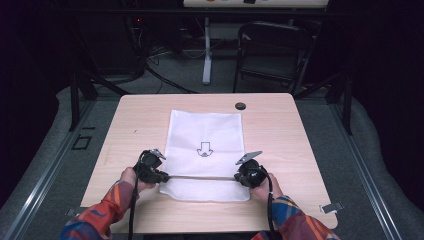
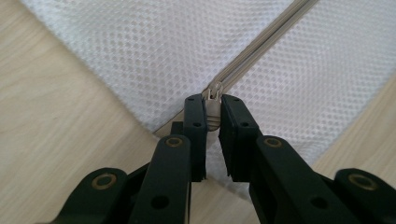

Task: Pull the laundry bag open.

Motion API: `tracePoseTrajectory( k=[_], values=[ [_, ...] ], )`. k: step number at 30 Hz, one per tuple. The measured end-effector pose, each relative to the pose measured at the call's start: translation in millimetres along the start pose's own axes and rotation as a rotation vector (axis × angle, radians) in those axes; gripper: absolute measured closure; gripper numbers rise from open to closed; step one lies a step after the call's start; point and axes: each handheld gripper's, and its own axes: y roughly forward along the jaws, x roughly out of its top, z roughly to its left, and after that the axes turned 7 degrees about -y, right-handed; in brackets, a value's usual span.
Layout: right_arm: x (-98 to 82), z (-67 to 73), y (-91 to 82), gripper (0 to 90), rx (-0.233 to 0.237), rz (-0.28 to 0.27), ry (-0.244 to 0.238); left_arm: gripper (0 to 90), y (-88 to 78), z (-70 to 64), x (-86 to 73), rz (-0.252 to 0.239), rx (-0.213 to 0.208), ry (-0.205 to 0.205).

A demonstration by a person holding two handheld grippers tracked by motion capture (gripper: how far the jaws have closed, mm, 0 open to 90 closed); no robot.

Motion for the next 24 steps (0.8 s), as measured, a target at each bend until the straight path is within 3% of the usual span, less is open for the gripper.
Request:
tracePoseTrajectory(
  k=[8,12,14,17,21,24],
  values=[
    [-0.2,-0.8,-0.4,90.0,-0.001,0.004,-0.008,80.8,-8.9,11.6,-10.1,-0.016,0.015,-0.047],
    [-0.1,-0.5,-0.3,90.0,-0.003,0.004,-0.008,80.8,-13.1,18.6,-17.5,-0.013,0.063,-0.052],
    [-0.2,-0.6,-0.4,90.0,-0.002,0.005,-0.008,80.8,-14.2,23.4,-21.9,-0.028,0.022,-0.09],
    [-0.2,-1.0,-0.4,90.0,0.003,0.005,-0.006,80.7,-14.1,19.9,-21.1,-0.016,0.052,-0.058],
    [-0.3,-1.2,-0.3,90.0,0.005,0.003,-0.008,80.7,-12.9,21.8,-21.1,-0.018,0.037,-0.074],
    [-2.7,-0.7,0.4,90.0,0.016,-0.029,-0.046,80.0,-12.4,18.9,-19.4,-0.015,0.062,-0.038]
  ],
)
